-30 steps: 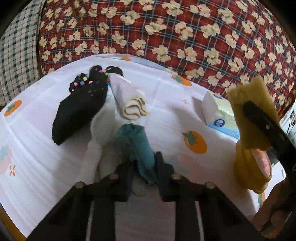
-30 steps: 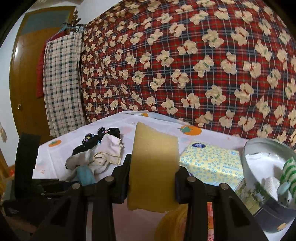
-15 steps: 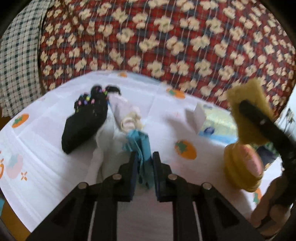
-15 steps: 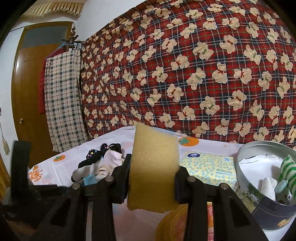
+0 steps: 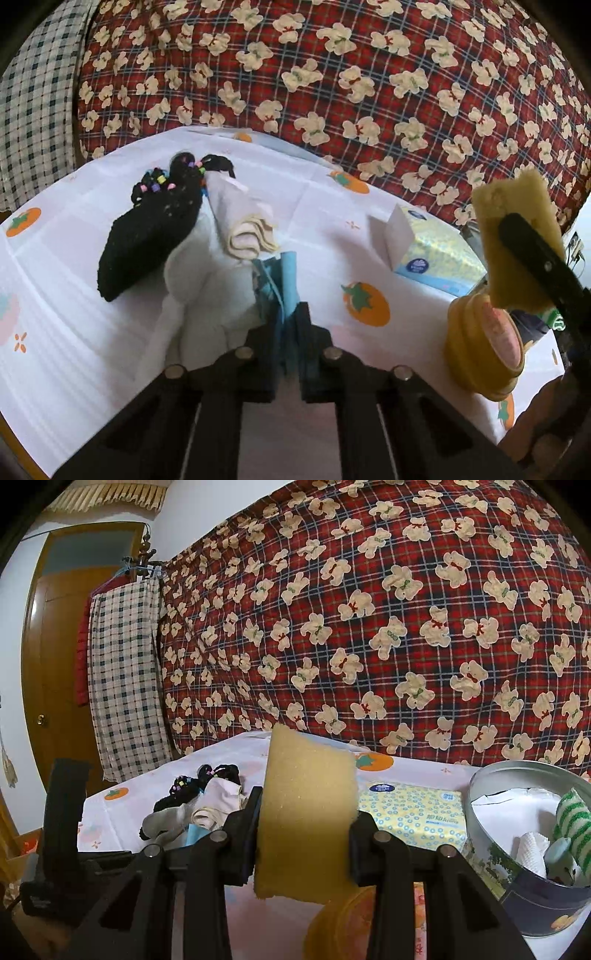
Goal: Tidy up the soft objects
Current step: 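Lift the sponge with the right gripper while the left gripper grasps the teal cloth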
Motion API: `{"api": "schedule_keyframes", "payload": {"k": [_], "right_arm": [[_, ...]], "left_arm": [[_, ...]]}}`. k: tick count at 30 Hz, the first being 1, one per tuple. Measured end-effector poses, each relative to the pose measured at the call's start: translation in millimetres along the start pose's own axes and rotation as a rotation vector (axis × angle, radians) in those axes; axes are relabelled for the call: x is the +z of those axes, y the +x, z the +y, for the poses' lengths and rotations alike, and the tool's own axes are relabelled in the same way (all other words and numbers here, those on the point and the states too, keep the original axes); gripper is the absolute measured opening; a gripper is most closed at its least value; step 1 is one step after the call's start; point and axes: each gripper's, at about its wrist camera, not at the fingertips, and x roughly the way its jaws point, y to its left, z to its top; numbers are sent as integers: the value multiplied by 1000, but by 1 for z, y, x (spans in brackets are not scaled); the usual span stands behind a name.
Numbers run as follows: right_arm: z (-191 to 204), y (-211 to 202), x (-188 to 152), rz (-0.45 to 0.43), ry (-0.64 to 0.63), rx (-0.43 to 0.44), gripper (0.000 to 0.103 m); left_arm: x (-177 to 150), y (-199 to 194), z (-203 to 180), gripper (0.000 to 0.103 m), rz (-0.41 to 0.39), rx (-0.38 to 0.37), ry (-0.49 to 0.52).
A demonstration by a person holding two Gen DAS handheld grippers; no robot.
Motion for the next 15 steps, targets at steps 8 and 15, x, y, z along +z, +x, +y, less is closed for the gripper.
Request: {"api": "schedule_keyframes", "payload": {"k": [8, 15], "right_arm": [[-12, -14, 5, -58, 47, 13, 40], [-15, -14, 6, -54, 68, 31, 41]], "left_arm": [[-2, -13, 2, 4, -47, -29, -32], [5, -24, -10, 5, -65, 53, 44]]}}
